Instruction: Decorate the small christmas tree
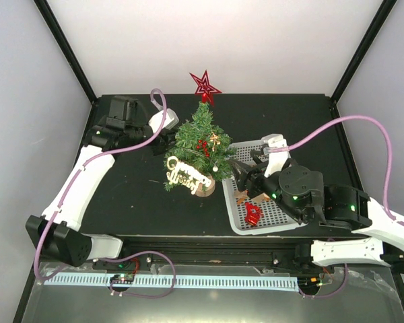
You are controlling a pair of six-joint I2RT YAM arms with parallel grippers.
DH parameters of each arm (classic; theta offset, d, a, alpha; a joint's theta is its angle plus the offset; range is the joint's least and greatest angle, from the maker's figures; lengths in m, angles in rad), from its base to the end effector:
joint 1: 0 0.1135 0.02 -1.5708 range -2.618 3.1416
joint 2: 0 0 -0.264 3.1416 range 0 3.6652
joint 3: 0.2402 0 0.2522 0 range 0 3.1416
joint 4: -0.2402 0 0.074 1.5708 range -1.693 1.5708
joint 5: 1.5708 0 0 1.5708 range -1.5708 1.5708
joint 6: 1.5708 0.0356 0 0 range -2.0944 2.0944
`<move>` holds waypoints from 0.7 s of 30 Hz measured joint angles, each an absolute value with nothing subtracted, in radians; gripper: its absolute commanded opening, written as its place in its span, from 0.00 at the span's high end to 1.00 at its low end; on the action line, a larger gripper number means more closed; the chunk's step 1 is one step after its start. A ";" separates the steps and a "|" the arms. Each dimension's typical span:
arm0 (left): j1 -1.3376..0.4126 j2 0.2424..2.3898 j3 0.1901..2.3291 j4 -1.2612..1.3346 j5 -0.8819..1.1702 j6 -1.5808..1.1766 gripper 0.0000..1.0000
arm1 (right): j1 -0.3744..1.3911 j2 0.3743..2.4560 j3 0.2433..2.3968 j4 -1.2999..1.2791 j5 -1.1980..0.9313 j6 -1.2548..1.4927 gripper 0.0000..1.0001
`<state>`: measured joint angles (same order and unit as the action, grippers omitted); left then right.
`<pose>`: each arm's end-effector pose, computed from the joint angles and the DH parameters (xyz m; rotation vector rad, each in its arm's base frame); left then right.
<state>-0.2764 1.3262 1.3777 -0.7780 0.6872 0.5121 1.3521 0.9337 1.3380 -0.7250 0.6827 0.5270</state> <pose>0.2570 -0.0964 0.3747 1.1468 1.8554 -0.6515 0.0569 0.1523 0.4452 -0.3011 1.8472 0.6760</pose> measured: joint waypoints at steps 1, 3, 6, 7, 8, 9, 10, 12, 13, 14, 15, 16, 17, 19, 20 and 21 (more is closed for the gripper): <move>-0.276 1.318 1.377 -0.775 0.679 0.511 0.55 | 1.352 0.930 1.338 -0.725 0.683 0.527 0.30; -0.276 1.308 1.377 -0.770 0.669 0.508 0.54 | 1.352 0.926 1.338 -0.725 0.683 0.530 0.30; -0.276 1.303 1.377 -0.769 0.659 0.505 0.53 | 1.352 0.923 1.338 -0.725 0.683 0.532 0.30; -0.276 1.303 1.377 -0.769 0.656 0.505 0.53 | 1.352 0.923 1.338 -0.725 0.683 0.533 0.30; -0.276 1.304 1.377 -0.770 0.653 0.505 0.53 | 1.352 0.923 1.337 -0.725 0.683 0.533 0.30; -0.276 1.303 1.377 -0.770 0.650 0.505 0.53 | 1.352 0.922 1.337 -0.725 0.683 0.533 0.30; -0.276 1.303 1.377 -0.770 0.648 0.505 0.53 | 1.352 0.921 1.336 -0.725 0.683 0.534 0.30; -0.276 1.304 1.377 -0.770 0.640 0.505 0.53 | 1.352 0.919 1.334 -0.725 0.683 0.534 0.30; -0.277 1.303 1.377 -0.770 0.635 0.505 0.53 | 1.352 0.918 1.333 -0.725 0.683 0.534 0.30; -0.276 1.303 1.377 -0.770 0.631 0.505 0.52 | 1.352 0.918 1.332 -0.725 0.683 0.534 0.30; -0.276 1.303 1.377 -0.770 0.627 0.505 0.52 | 1.352 0.917 1.332 -0.725 0.683 0.535 0.30; -0.276 1.303 1.377 -0.770 0.622 0.504 0.52 | 1.352 0.916 1.330 -0.725 0.683 0.535 0.30; -0.276 1.303 1.377 -0.770 0.619 0.504 0.52 | 1.352 0.915 1.330 -0.725 0.683 0.535 0.30; -0.276 1.303 1.376 -0.770 0.609 0.503 0.52 | 1.352 0.913 1.330 -0.725 0.683 0.535 0.30; -0.276 1.301 1.375 -0.769 0.605 0.502 0.52 | 1.352 0.912 1.328 -0.723 0.683 0.535 0.30; -0.276 1.297 1.373 -0.770 0.601 0.501 0.52 | 1.352 0.909 1.324 -0.720 0.683 0.535 0.30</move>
<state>-0.2764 1.2972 1.3727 -0.7696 0.6010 0.5011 1.3521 0.9089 1.3235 -0.7200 0.6827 0.5354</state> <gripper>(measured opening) 0.481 0.697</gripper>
